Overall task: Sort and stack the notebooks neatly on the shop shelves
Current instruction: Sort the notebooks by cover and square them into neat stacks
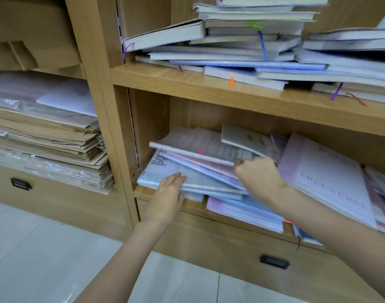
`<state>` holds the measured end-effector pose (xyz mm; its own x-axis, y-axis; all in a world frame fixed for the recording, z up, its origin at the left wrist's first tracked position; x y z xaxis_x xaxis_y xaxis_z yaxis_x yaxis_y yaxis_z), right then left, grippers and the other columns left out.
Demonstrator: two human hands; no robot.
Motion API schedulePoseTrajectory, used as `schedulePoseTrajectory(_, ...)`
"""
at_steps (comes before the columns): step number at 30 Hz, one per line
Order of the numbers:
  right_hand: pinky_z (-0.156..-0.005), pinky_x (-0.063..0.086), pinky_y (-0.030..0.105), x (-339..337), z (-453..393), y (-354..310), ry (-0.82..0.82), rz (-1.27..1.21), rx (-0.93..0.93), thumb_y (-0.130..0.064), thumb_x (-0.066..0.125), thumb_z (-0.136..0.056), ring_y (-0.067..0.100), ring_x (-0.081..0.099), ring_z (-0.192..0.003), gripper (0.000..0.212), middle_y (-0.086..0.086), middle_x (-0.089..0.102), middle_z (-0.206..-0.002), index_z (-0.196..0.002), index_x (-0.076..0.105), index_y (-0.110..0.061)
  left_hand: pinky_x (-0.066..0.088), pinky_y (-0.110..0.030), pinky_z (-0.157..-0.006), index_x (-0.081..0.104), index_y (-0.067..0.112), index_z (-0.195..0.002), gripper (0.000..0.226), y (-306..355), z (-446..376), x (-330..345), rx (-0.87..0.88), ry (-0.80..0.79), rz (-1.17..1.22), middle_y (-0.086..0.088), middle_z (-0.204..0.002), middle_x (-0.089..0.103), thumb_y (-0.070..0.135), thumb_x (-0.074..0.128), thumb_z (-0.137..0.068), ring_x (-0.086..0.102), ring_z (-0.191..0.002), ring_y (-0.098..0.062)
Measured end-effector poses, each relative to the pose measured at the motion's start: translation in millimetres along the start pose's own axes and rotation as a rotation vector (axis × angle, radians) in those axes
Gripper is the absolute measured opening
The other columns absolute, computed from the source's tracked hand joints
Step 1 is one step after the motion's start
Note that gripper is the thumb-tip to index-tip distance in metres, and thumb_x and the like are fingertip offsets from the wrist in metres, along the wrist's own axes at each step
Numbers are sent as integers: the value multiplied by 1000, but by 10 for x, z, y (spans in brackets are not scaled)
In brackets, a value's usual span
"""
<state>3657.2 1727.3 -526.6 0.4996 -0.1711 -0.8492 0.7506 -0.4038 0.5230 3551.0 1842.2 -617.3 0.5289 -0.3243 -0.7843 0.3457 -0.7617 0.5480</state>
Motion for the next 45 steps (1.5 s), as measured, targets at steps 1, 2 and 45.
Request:
schedulePoseTrajectory(1, -51, 39, 20, -1, 5, -65, 28, -17, -36, -17, 89, -41, 21, 67, -59, 37, 4, 66, -62, -65, 60, -19, 14, -16, -109, 39, 12, -139, 47, -7, 19, 4, 12, 4, -13, -3, -147, 33, 4, 46, -93, 25, -137, -15)
schedulePoseTrajectory(2, -58, 44, 23, 25, 10, -97, 14, 13, -44, -23, 89, -43, 21, 68, -68, 38, 7, 67, -68, -66, 60, -19, 14, -15, -109, 38, 14, -140, 49, -12, 38, 2, 22, 5, -26, -2, -148, 32, 4, 46, -93, 24, -137, -14)
schedulePoseTrajectory(45, -48, 49, 46, -473, 78, 725, 704, -540, 216, -20, 64, -76, 47, 60, -54, 31, 27, 62, -66, -99, 61, 0, 51, -34, -89, 6, 34, -145, 80, 169, 140, 231, -689, 341, 1437, -6, -130, 50, 2, 55, -90, 55, -114, -23)
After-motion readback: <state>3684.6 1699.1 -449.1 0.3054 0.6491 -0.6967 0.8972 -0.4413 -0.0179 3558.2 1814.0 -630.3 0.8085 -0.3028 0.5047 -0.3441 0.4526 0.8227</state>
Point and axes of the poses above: each hand's wrist, its own z-axis away from the middle knuckle, its own x-axis out of the palm, y = z × x, the point moved 7 cm from there along -z, towards the middle knuckle
